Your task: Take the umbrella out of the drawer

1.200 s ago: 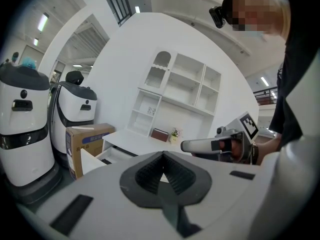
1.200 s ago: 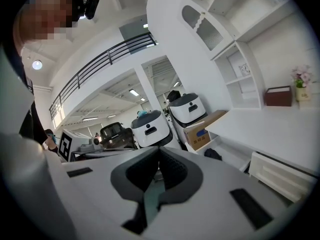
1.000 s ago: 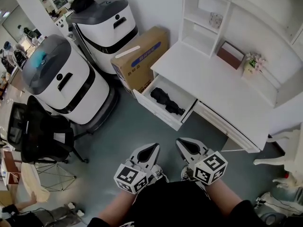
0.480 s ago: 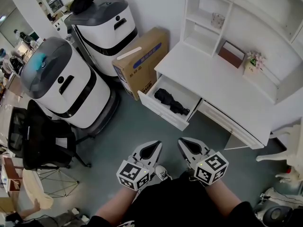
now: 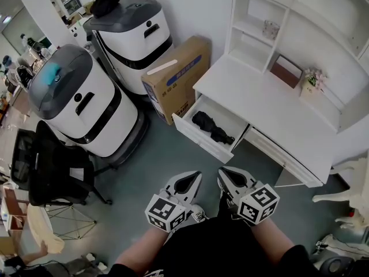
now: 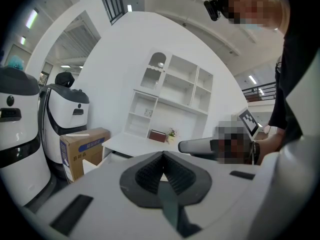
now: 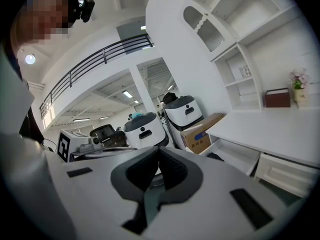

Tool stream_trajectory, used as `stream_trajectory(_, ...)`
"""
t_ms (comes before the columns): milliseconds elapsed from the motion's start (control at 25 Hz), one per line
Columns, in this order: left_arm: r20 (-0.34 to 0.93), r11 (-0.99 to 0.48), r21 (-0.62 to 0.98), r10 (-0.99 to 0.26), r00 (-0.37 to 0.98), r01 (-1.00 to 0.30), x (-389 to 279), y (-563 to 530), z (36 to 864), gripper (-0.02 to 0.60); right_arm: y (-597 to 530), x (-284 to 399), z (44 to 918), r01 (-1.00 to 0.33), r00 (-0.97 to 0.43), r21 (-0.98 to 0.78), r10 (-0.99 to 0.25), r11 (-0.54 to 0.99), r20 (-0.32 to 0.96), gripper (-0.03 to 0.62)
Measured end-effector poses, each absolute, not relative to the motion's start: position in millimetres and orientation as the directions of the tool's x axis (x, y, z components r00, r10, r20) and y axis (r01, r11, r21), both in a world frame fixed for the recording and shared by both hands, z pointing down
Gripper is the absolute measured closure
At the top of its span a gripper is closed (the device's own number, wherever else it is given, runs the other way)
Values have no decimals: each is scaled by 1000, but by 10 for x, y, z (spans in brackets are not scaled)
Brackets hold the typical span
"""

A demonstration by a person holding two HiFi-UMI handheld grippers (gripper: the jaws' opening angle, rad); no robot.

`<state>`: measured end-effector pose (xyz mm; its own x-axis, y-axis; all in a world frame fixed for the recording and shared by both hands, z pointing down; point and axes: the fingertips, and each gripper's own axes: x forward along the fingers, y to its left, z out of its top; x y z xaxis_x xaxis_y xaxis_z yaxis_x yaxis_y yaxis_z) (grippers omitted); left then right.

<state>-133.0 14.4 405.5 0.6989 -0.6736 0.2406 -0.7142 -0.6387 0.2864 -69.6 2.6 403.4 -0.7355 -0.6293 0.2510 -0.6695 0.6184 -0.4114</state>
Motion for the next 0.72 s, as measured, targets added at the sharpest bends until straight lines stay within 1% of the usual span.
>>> stream_trajectory(320,242,-587,281,-722,648,-759,-1311,-174,4044,584,-372,-694,4030,-623,-780,-409,-574,667,250,592)
stream_trajectory(720,266,-534,311,-745,611,-786,-1160,-673,4218,584,-953,-561,4208,-594,-804,-427,-520,682,289,592)
